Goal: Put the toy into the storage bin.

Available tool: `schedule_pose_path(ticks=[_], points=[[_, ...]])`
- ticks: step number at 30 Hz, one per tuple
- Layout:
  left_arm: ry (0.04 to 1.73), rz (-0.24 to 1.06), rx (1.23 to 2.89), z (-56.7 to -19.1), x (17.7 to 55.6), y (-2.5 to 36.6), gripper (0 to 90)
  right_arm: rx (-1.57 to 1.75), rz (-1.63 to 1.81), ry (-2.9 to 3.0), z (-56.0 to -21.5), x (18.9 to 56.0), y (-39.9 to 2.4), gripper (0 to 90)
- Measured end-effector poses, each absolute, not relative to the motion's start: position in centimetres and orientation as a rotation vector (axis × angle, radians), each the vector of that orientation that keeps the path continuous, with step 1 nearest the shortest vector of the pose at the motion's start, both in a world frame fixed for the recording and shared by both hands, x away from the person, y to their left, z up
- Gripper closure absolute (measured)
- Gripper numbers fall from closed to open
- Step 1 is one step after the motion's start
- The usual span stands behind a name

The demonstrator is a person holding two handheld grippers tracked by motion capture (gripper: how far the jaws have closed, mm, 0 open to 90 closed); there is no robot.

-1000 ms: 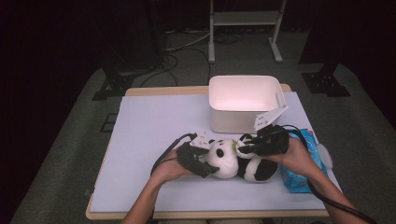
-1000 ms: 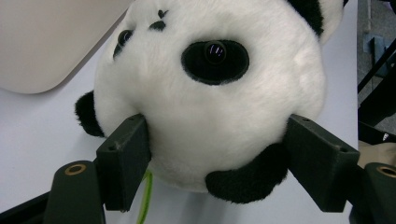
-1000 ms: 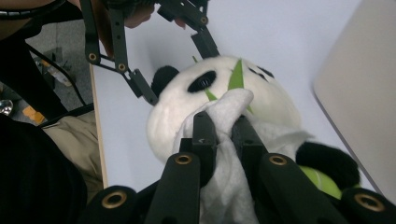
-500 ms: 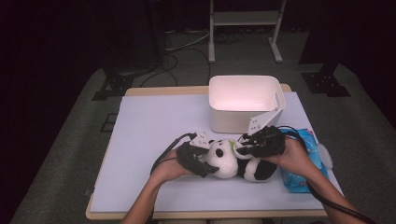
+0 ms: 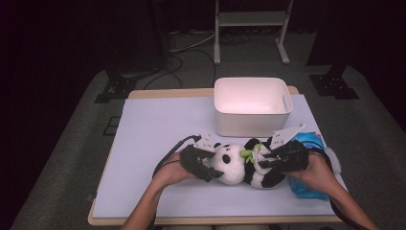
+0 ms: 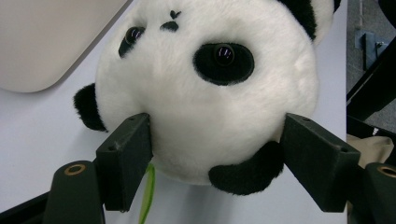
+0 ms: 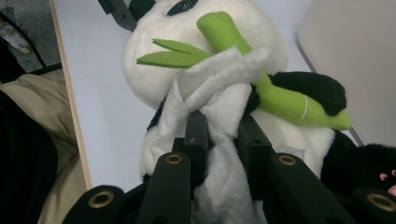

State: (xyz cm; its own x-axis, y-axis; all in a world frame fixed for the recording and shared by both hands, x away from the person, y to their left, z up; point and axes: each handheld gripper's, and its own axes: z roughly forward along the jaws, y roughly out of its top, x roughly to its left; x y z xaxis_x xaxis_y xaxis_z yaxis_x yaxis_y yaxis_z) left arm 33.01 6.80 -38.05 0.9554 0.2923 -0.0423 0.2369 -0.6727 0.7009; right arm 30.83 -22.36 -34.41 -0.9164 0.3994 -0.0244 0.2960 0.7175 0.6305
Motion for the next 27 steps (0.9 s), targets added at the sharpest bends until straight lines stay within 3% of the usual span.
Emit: schedule_pose_path(ticks=[12,16,24,27], points=[[0.348,0.069,2.363,-37.7,33.6,6.0,10.3,0.591,0.998,2.796,-35.3,31.1,-23.8,79.6],[0.333,0.032,2.358,-38.0,33.9,5.8,9.1,0.617,1.019,2.810,-35.8,31.1,-24.3,81.2],[0.337,-0.012,2.323,-37.7,33.8,5.5,29.9,0.700,1.102,2.782,-36.2,31.5,-25.3,83.1],[0.326,-0.004,2.311,-37.2,33.5,5.4,32.4,0.737,1.178,2.737,-35.6,31.7,-26.1,83.5]])
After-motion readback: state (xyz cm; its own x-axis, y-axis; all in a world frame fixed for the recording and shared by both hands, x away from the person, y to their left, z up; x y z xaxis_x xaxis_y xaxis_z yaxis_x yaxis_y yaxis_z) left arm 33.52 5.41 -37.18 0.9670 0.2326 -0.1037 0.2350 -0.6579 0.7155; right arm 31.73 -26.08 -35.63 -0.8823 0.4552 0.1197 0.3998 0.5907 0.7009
